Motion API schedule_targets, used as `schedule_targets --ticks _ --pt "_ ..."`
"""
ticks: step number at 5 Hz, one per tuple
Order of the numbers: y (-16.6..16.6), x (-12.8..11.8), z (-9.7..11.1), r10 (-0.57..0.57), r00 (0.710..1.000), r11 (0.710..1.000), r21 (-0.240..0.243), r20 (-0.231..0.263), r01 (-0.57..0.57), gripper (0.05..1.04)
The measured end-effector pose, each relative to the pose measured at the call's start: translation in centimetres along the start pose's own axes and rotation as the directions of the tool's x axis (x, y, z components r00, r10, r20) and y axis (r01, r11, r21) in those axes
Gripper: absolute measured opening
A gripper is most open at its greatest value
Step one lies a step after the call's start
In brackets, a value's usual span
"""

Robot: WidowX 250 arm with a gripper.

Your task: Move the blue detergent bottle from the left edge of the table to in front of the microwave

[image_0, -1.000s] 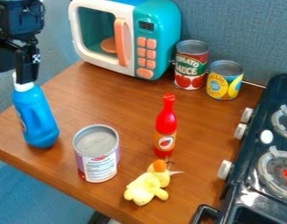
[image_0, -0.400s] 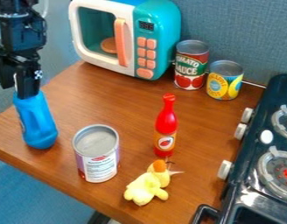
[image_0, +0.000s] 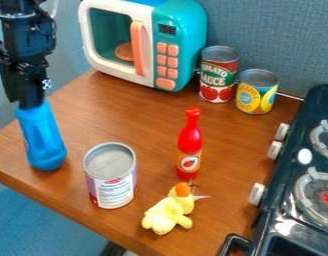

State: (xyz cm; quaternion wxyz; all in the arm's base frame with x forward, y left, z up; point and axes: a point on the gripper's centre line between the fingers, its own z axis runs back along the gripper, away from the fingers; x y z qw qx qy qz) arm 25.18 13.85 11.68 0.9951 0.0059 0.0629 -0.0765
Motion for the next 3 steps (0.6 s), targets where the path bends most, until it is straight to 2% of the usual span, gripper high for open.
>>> schedule_targets --ticks 1,2,3 --pt "-0.5 0.2 0.1 -0.013 1.0 0.999 -0.034 0.014 0.013 0.502" --pt "-0.6 1.5 1.8 0.053 0.995 0.996 -0.072 0.083 -0.047 0.502" --pt "-0.5 2.7 4.1 0.143 0.981 0.987 -0.097 0.129 -0.131 0.502"
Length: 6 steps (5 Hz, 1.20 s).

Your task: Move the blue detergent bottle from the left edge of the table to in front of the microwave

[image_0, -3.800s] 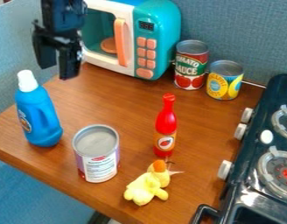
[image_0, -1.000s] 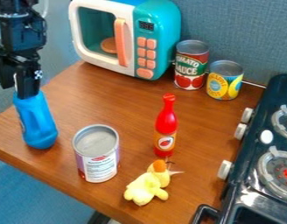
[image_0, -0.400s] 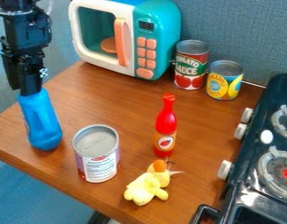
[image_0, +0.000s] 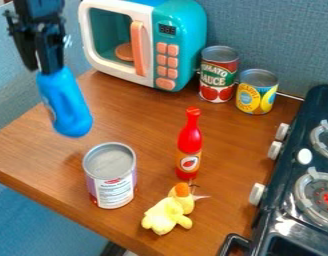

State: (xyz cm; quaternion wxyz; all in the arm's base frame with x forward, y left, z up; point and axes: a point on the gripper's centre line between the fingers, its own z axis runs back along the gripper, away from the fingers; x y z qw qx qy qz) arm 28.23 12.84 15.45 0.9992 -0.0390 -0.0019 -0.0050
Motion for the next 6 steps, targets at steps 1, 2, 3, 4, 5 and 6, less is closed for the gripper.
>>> schedule_targets --ticks 1,2,3,4,5,6 --pt "0.1 2.2 0.1 0.1 0.995 0.995 -0.013 -0.002 -0.1 0.502" --pt "0.3 4.4 -0.8 0.16 0.987 0.987 -0.012 -0.008 -0.16 0.502" --pt "1.1 6.6 -1.8 0.177 0.983 0.984 0.016 -0.045 -0.176 0.502" --pt "1.1 8.4 -2.3 0.164 0.985 0.986 0.041 -0.059 -0.162 0.502" --pt "1.2 9.2 -3.1 0.13 0.988 0.991 0.041 -0.081 -0.127 0.502" --pt "1.5 10.2 -3.2 0.126 0.989 0.992 0.031 -0.073 -0.124 0.502"
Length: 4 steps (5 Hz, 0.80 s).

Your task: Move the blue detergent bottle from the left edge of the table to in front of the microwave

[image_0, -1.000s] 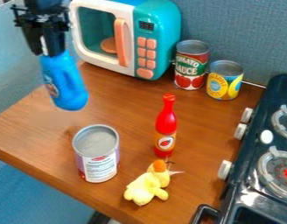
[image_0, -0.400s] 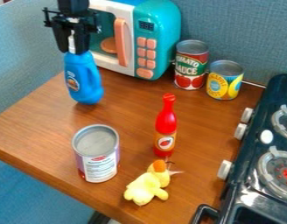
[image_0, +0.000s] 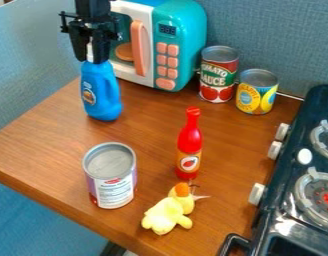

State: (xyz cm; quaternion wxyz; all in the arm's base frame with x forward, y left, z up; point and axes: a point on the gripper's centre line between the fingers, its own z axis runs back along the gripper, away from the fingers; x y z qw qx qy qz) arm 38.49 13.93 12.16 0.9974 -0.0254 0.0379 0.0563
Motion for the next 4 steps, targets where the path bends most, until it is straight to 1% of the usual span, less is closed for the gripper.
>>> schedule_targets --ticks 2,3,4 --pt "0.1 1.6 0.0 0.077 0.994 0.997 -0.017 0.072 -0.076 0.502" --pt "-0.1 1.3 -0.1 0.094 0.992 0.995 -0.024 0.083 -0.092 0.502" --pt "0.0 -0.3 -0.2 0.103 0.994 0.994 -0.039 0.044 -0.101 0.502"
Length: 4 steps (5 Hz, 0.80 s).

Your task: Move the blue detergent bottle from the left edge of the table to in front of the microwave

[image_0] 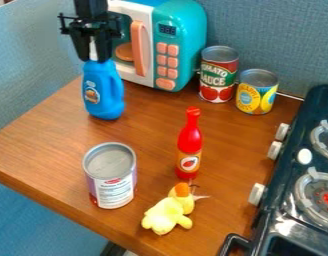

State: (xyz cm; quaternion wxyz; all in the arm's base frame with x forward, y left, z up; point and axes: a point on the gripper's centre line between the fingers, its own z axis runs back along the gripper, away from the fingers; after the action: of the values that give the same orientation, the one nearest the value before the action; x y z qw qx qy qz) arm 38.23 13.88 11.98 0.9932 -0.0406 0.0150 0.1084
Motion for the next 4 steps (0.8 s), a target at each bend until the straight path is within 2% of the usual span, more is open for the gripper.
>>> schedule_targets --ticks 1,2,3,4 --pt "0.6 -0.9 0.1 -0.003 1.0 1.0 -0.007 -0.014 0.003 0.502" --pt "1.0 -1.5 0.3 -0.027 0.999 1.0 -0.012 -0.045 0.027 0.546" --pt "1.6 -1.5 1.2 -0.053 0.998 0.999 -0.005 -0.045 0.053 0.882" --pt "1.6 -1.4 1.1 -0.092 0.995 0.996 0.006 -0.026 0.092 1.012"
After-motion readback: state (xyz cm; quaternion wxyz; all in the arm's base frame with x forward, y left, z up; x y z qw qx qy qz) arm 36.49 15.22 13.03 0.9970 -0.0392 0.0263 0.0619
